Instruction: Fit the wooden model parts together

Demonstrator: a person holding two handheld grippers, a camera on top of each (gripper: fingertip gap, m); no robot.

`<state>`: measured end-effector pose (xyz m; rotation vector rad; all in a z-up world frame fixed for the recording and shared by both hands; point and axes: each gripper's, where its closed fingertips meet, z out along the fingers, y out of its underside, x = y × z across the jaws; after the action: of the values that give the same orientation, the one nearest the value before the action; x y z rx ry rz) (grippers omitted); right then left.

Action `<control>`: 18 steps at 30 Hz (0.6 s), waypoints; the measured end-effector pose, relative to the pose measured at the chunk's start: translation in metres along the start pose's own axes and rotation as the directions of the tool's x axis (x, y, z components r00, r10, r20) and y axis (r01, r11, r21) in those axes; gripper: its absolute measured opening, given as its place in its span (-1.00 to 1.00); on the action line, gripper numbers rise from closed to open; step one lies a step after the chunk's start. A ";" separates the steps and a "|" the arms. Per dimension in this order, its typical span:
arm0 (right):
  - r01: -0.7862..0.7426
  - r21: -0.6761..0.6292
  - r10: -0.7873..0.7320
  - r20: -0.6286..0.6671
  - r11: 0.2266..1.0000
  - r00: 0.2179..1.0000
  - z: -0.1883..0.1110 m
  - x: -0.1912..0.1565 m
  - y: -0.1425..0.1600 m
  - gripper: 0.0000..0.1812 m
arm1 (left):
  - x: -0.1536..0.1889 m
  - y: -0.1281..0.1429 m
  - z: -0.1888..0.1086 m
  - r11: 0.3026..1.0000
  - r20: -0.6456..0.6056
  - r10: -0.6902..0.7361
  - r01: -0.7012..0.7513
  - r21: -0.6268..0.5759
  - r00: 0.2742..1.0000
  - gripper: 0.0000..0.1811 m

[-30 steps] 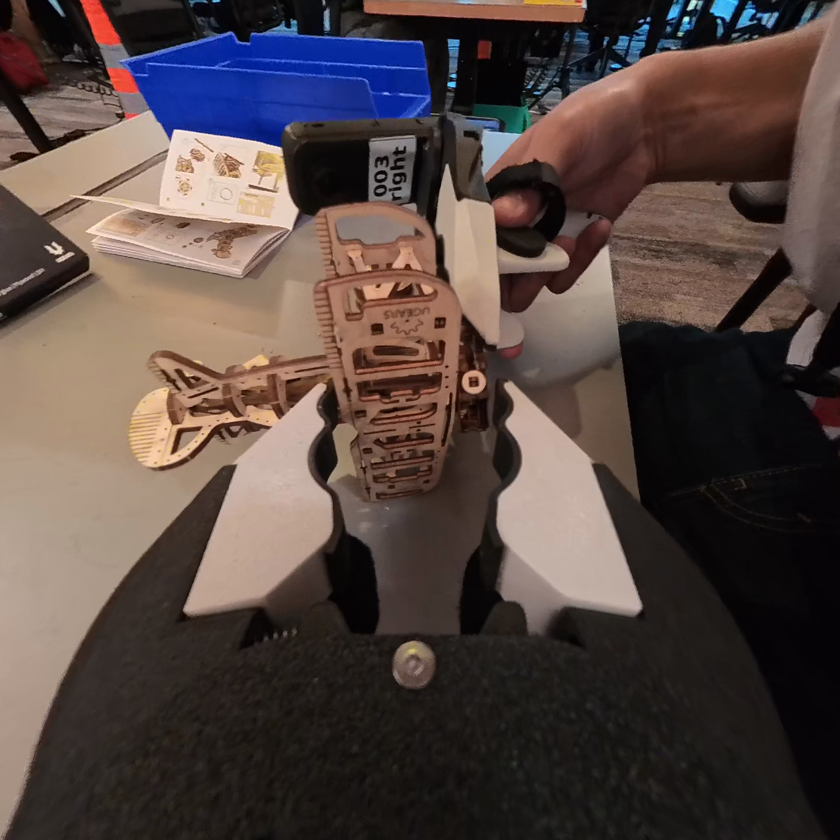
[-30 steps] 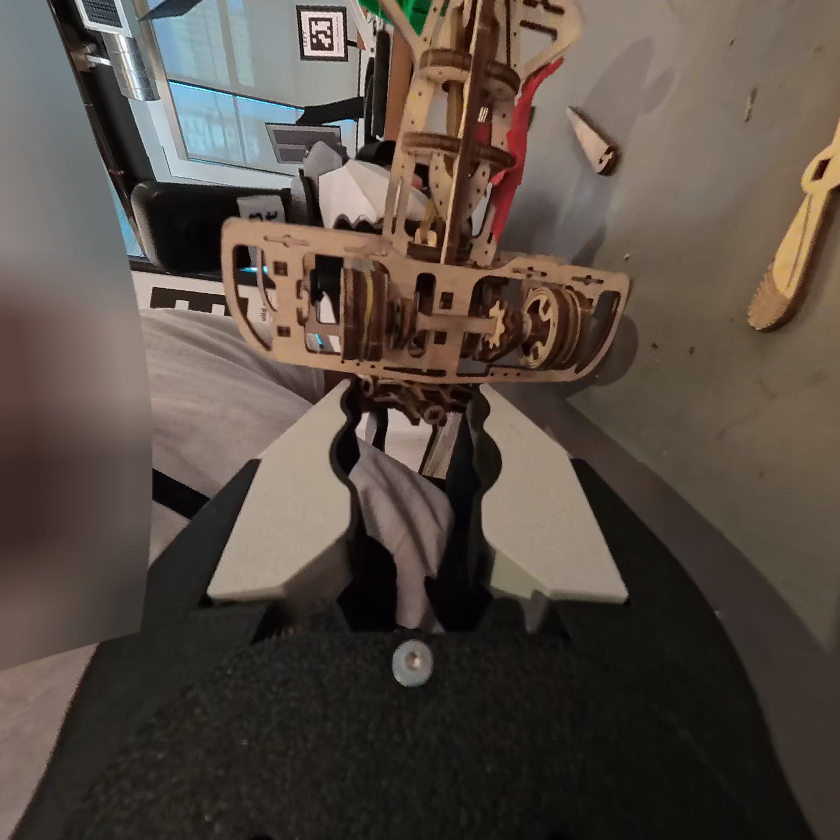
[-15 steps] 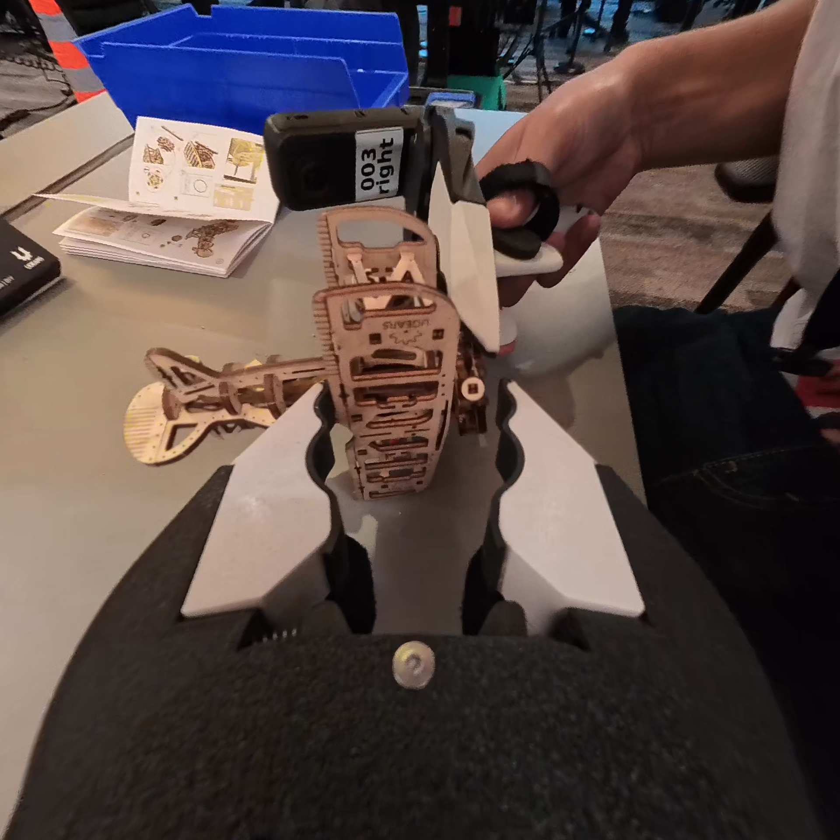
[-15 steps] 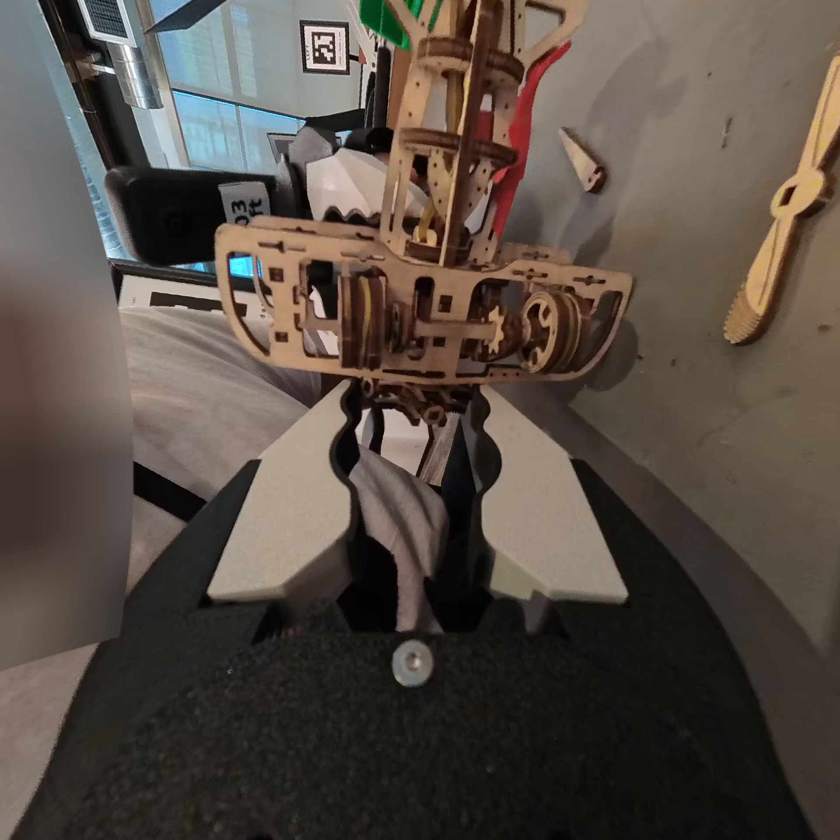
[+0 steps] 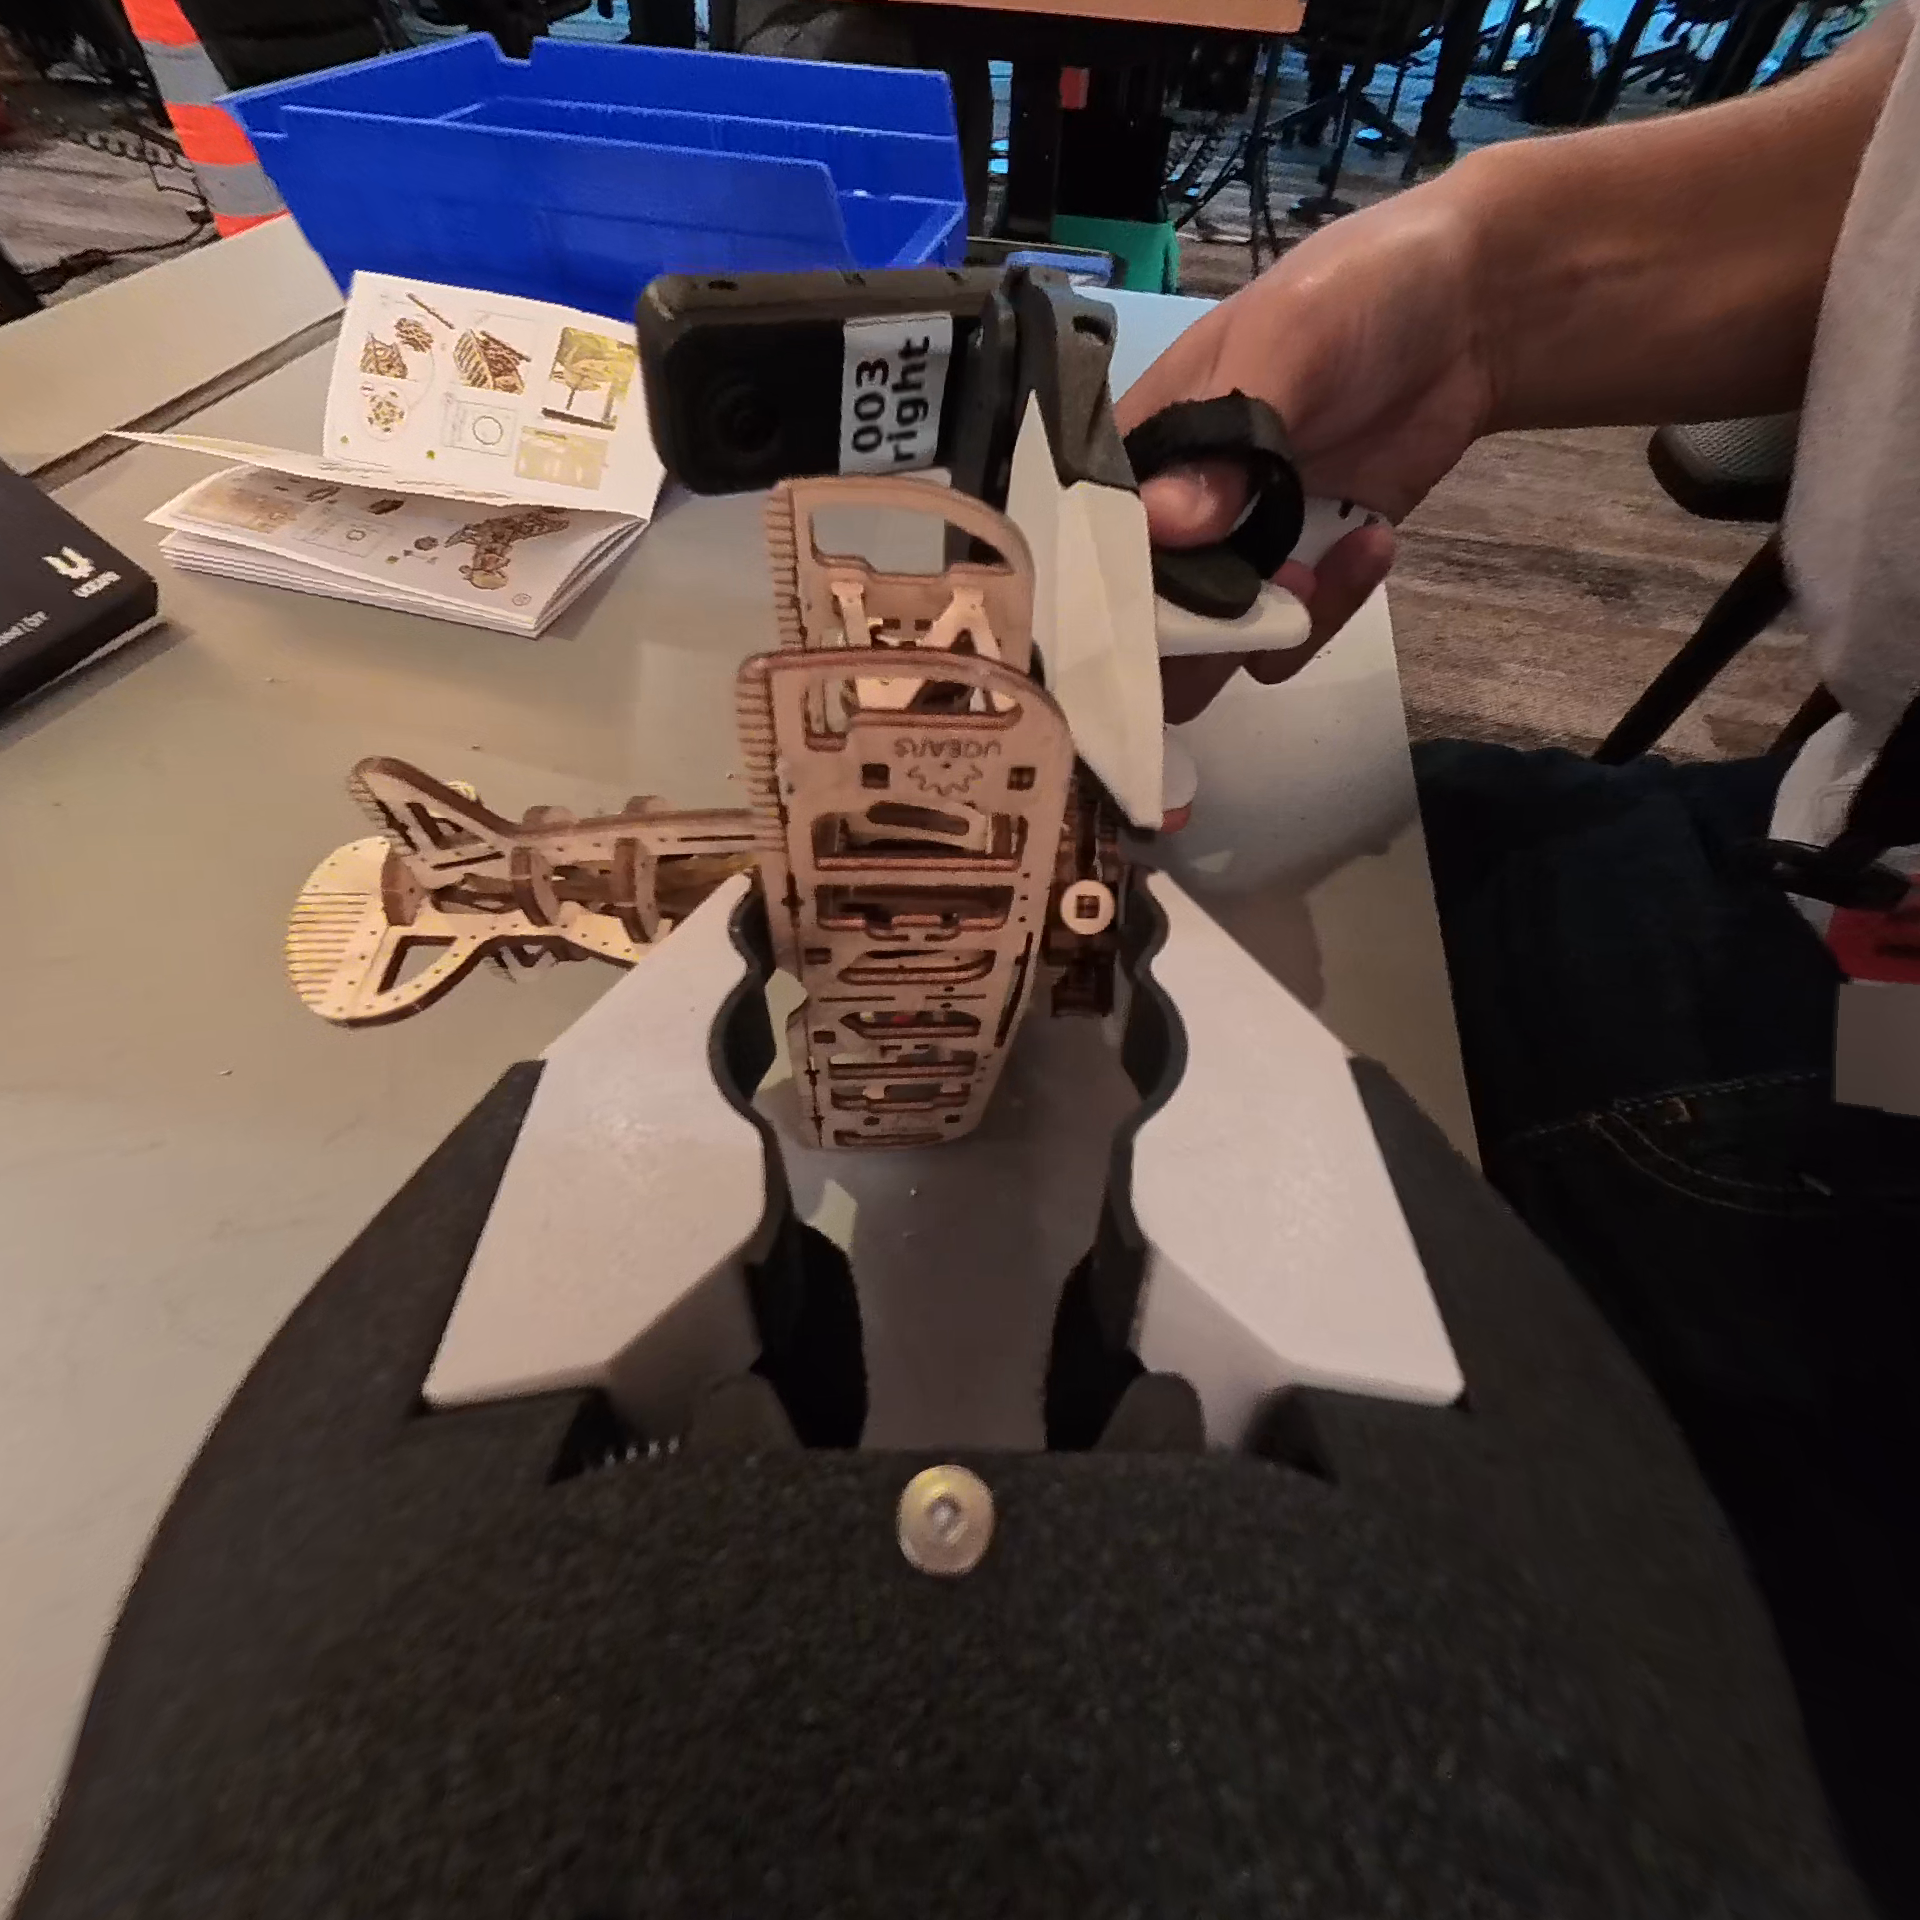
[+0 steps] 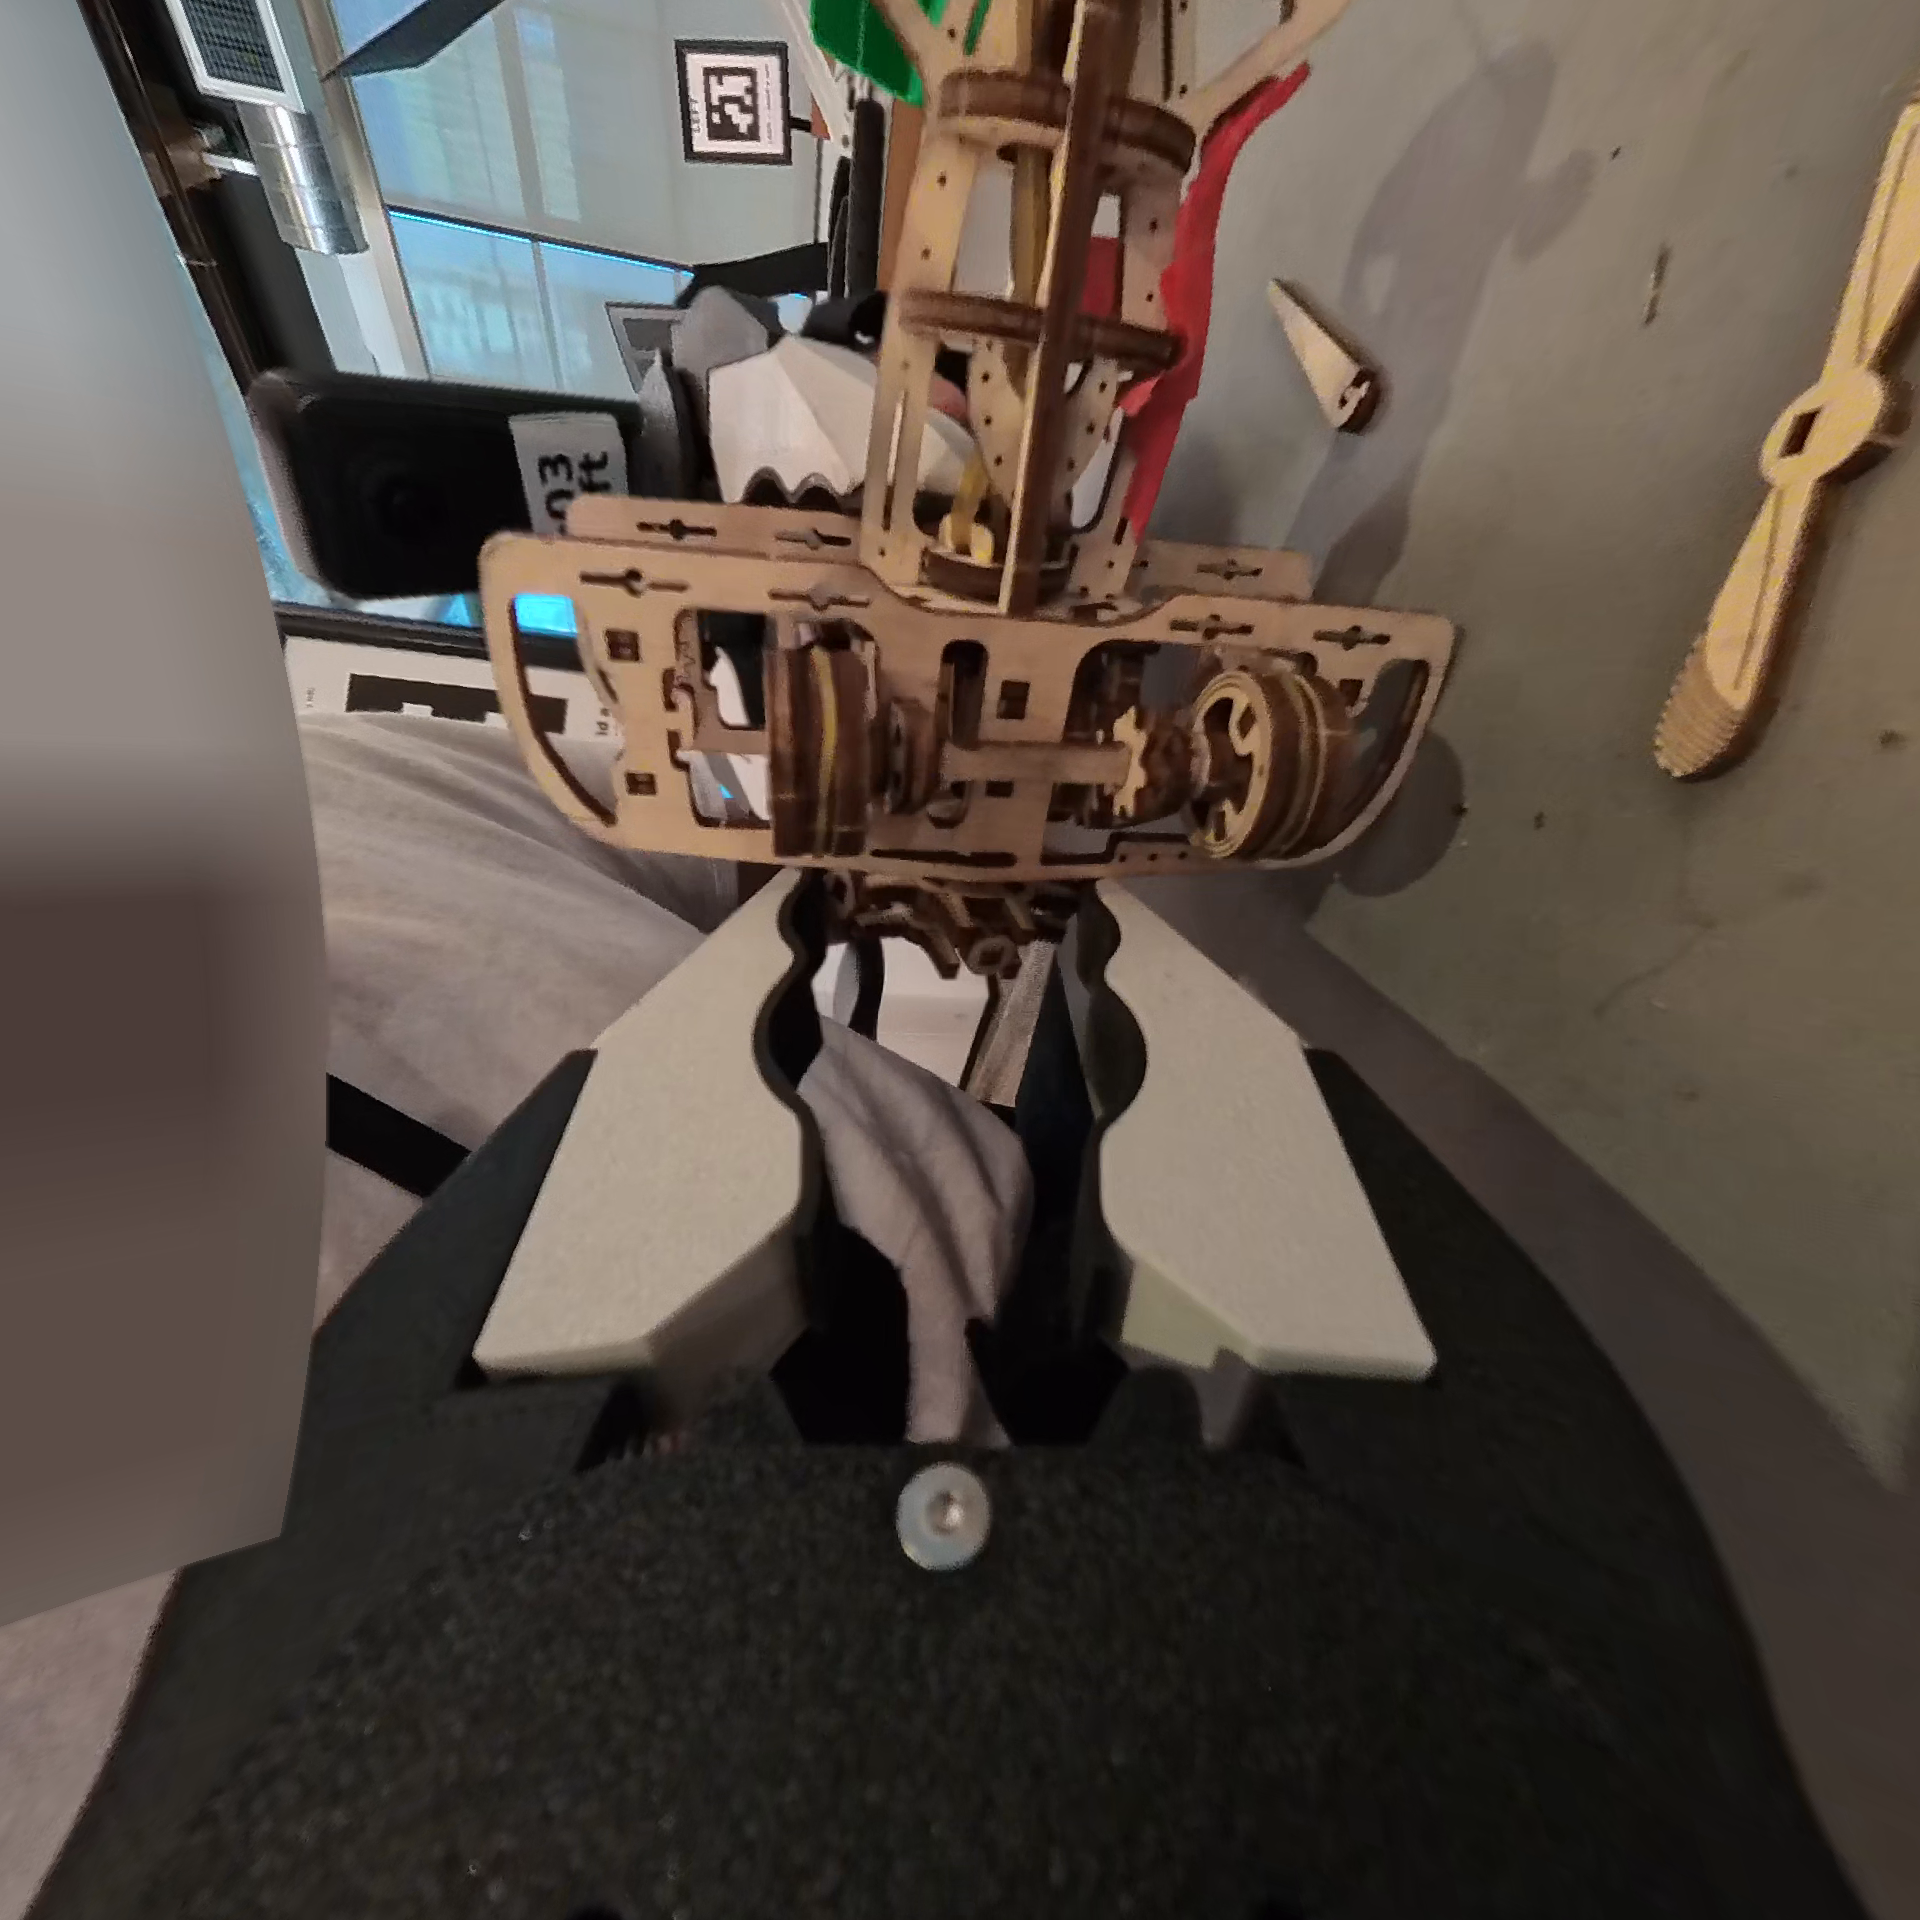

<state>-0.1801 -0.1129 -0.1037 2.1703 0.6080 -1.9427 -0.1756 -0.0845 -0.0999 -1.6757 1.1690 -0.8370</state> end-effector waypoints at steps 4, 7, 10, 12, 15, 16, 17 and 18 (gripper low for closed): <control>-0.005 0.010 0.005 0.007 1.000 1.000 -0.001 -0.002 -0.003 -0.48 | 0.000 0.002 -0.001 1.000 -0.050 -0.010 0.011 0.003 0.999 -0.21; -0.001 0.014 0.001 0.015 1.000 1.000 -0.001 -0.004 -0.004 -0.49 | -0.004 0.005 0.001 1.000 -0.036 0.008 -0.008 -0.007 0.999 -0.18; -0.012 0.017 0.011 0.024 1.000 1.000 -0.001 -0.004 -0.005 -0.49 | -0.006 0.005 0.002 1.000 -0.037 0.008 -0.008 -0.004 0.999 -0.20; -0.032 0.019 0.031 0.036 0.999 0.999 -0.002 -0.004 -0.005 -0.49 | -0.007 0.004 0.002 1.000 -0.035 0.012 -0.012 -0.002 0.999 -0.25; -0.076 0.012 0.076 0.053 0.997 0.996 -0.003 -0.001 -0.006 -0.48 | -0.005 0.002 0.000 1.000 -0.049 0.015 -0.014 0.009 0.999 -0.27; -0.102 0.009 0.101 0.074 0.995 0.992 -0.003 -0.002 -0.006 -0.49 | -0.005 0.001 0.000 1.000 -0.064 0.005 -0.004 0.016 0.998 -0.25; -0.120 0.010 0.118 0.088 0.993 0.989 -0.003 -0.002 -0.007 -0.48 | -0.005 0.001 0.001 1.000 -0.075 -0.006 0.007 0.020 0.997 -0.23; -0.137 0.005 0.136 0.097 0.991 0.986 -0.003 -0.003 -0.008 -0.48 | -0.005 0.001 0.001 1.000 -0.083 -0.008 0.009 0.023 0.997 -0.21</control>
<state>-0.1810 -0.1050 -0.0996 2.0518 0.4221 -1.9692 -0.1771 -0.0797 -0.1011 -1.6414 1.2044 -0.9297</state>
